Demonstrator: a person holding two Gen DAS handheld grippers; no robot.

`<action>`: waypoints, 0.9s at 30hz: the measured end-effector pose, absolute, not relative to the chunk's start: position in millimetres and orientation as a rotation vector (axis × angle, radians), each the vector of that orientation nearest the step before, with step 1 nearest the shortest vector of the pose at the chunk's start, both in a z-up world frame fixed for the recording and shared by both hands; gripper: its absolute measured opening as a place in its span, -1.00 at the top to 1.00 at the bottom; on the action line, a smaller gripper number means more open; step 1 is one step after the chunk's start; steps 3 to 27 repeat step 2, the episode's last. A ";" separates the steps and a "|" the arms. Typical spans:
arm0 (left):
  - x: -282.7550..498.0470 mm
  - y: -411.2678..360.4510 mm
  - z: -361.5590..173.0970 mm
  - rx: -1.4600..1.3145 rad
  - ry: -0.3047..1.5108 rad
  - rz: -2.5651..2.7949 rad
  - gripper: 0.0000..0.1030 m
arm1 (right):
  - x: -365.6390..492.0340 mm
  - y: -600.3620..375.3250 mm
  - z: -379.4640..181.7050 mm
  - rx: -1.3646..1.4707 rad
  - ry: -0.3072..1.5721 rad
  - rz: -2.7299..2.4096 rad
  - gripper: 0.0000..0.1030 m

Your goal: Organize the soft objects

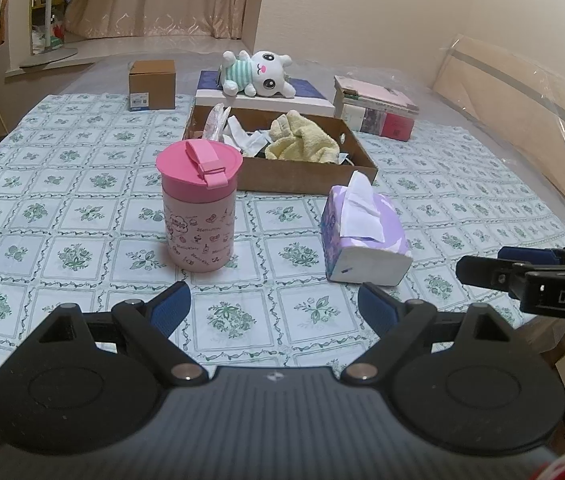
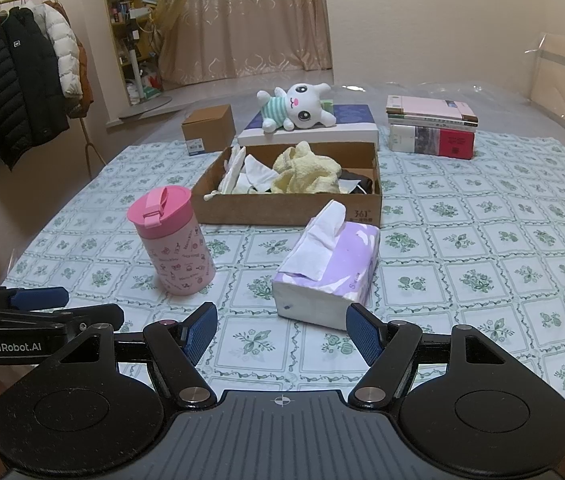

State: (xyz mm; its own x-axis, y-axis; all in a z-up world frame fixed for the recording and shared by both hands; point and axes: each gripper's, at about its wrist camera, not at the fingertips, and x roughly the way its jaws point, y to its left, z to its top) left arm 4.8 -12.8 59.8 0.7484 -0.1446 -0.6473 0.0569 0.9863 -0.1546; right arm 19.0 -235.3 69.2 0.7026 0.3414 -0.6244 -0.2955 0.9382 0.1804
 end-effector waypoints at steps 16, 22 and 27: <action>5.4 -13.7 60.7 -0.126 0.714 -0.106 -0.74 | 20.0 -235.0 69.4 0.071 0.707 0.358 -0.38; 5.4 -13.7 60.7 -0.126 0.714 -0.106 -0.74 | 20.0 -235.0 69.4 0.071 0.707 0.358 -0.38; 5.4 -13.7 60.7 -0.126 0.714 -0.106 -0.74 | 20.0 -235.0 69.4 0.071 0.707 0.358 -0.38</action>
